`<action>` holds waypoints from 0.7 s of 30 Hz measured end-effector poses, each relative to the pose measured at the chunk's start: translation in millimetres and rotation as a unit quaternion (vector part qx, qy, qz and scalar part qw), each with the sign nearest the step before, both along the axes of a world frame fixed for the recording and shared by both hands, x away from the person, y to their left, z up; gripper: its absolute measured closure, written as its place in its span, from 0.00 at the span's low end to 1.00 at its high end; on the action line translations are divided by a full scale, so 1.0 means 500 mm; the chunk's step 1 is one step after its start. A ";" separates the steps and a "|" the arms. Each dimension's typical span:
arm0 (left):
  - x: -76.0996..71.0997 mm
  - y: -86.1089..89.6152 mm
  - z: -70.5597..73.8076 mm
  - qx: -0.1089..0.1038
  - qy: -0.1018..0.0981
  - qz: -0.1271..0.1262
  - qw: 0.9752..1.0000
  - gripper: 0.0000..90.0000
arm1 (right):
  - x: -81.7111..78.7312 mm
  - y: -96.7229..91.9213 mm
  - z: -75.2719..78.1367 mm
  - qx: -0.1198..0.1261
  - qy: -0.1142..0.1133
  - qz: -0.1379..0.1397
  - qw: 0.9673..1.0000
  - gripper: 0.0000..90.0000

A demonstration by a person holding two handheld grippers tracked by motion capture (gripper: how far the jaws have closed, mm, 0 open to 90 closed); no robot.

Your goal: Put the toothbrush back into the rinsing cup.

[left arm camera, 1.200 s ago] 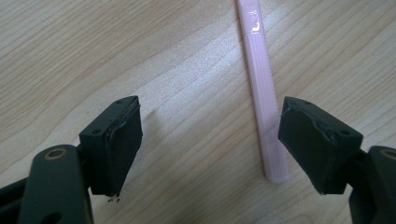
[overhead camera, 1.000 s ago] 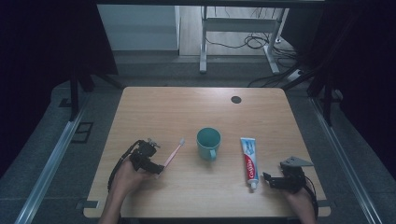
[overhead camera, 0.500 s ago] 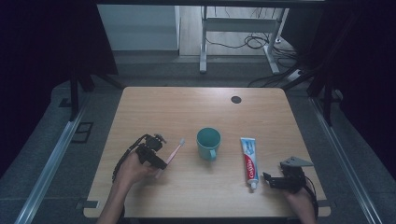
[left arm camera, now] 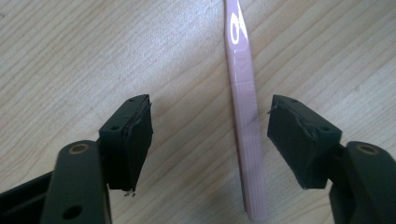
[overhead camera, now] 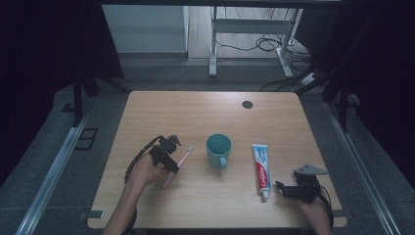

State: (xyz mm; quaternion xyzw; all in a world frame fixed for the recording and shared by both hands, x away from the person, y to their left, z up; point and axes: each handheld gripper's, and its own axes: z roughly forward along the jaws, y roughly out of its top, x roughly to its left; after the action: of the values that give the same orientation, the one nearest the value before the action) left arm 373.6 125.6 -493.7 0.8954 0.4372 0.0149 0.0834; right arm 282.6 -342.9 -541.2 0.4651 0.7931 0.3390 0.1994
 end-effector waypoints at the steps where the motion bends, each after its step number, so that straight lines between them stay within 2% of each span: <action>1: 0.002 -0.003 0.000 0.002 0.001 0.001 1.000 0.38 | 0.000 0.000 0.000 0.000 0.000 0.000 1.000 0.12; 5: 0.012 -0.015 -0.002 0.005 0.003 0.002 1.000 0.41 | 0.000 0.000 0.000 0.000 0.000 0.000 1.000 0.12; 13: 0.029 -0.036 -0.010 0.008 0.023 0.000 1.000 0.51 | 0.000 0.000 0.000 0.000 0.000 0.000 1.000 0.12; 18: 0.034 -0.044 -0.011 0.009 0.025 0.001 1.000 0.58 | 0.000 0.000 0.000 0.000 0.000 0.000 1.000 0.12; 21: 0.039 -0.052 -0.012 0.013 0.033 0.002 0.999 0.61 | 0.000 0.000 0.000 0.000 0.000 0.000 1.000 0.12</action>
State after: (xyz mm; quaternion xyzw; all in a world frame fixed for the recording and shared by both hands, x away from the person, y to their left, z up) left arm 393.2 99.6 -499.5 0.8957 0.4409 -0.0090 0.0569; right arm 282.6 -342.9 -541.2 0.4651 0.7931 0.3390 0.1994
